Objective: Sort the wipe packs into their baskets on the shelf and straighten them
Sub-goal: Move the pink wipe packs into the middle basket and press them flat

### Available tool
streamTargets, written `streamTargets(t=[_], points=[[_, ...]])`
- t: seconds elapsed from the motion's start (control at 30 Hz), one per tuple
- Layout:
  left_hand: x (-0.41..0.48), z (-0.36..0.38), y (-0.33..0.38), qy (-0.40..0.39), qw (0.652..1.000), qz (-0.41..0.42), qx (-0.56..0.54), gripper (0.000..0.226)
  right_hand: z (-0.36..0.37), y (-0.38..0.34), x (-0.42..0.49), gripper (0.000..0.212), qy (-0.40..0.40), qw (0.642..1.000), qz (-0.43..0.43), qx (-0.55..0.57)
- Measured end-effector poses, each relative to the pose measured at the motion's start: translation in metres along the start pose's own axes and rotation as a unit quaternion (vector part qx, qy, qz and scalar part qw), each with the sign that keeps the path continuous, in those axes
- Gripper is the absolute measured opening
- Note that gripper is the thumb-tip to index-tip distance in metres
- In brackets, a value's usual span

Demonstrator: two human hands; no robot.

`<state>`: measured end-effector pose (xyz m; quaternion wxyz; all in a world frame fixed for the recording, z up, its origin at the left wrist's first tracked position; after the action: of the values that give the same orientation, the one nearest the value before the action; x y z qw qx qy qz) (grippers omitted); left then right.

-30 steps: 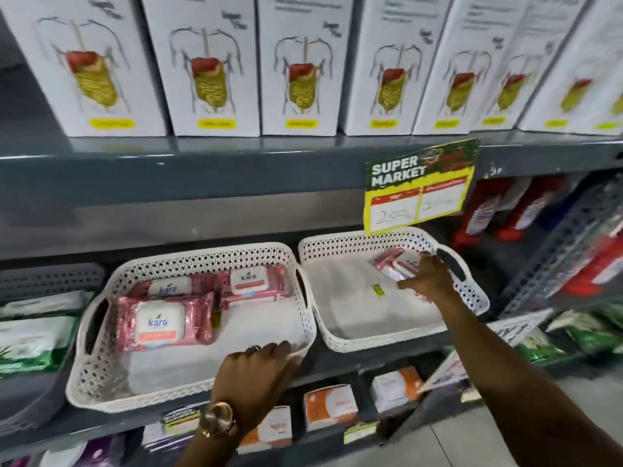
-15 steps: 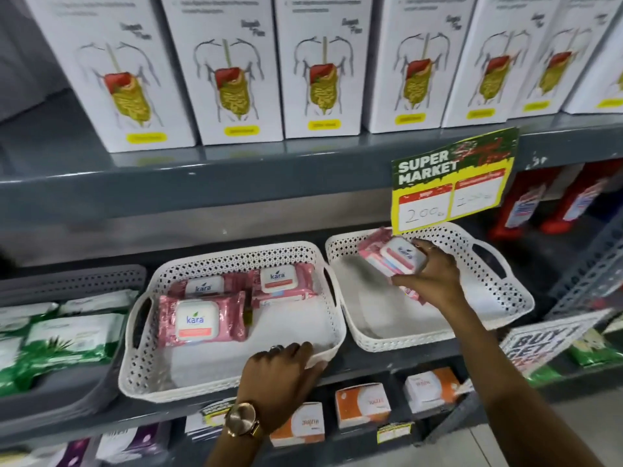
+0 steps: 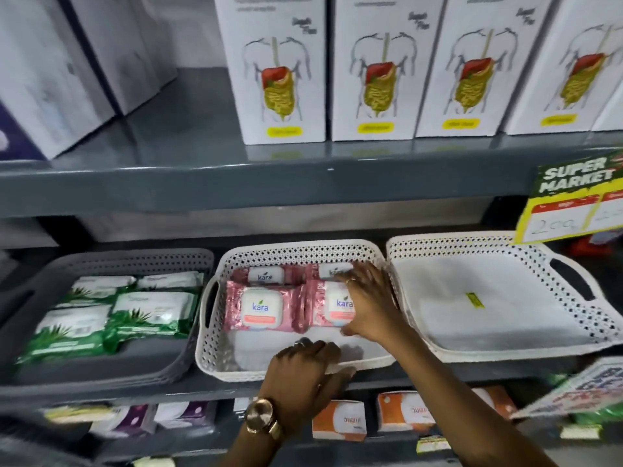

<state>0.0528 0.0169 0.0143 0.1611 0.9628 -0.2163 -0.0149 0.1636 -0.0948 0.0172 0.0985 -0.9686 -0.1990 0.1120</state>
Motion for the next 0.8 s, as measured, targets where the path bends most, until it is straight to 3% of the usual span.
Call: streamTargets(t=[0.07, 0.17, 0.3, 0.5, 0.73, 0.8], points=[[0.0, -0.011, -0.01, 0.038, 0.998, -0.009, -0.045, 0.046, 0.004, -0.005, -0.002, 0.1, 0.006, 1.0, -0.01, 0.013], [0.004, -0.023, -0.047, 0.065, 0.994, -0.089, -0.009, 0.055, 0.006, -0.013, -0.004, 0.097, 0.026, 1.0, -0.017, -0.005], [0.019, -0.025, -0.102, -0.071, 0.974, -0.193, 0.097, 0.095, 0.009, -0.02, -0.003, 0.092, 0.025, 0.999, 0.004, -0.045], [0.021, -0.028, -0.112, -0.071, 0.973, -0.195, 0.097, 0.084, 0.009, -0.022, -0.001, 0.095, -0.037, 0.998, 0.005, -0.056], [0.012, -0.015, -0.107, -0.171, 0.967, -0.165, 0.097, 0.088, 0.019, -0.026, -0.007, 0.094, -0.101, 0.995, -0.013, -0.014], [0.012, -0.011, -0.107, -0.203, 0.962, -0.179, 0.035, 0.087, 0.026, -0.026, -0.01, 0.092, -0.135, 0.991, -0.023, -0.01]])
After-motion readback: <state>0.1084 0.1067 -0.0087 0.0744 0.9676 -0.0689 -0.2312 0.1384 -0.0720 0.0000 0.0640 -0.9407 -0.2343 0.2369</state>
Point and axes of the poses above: each hand's wrist, its own x-axis towards the middle knuckle, its own z-axis out of the palm, y = z × x, the point moved 6 cm from there along x, towards the middle knuckle, and after that the axes turned 12 degrees about -y, right-handed, at the moved point
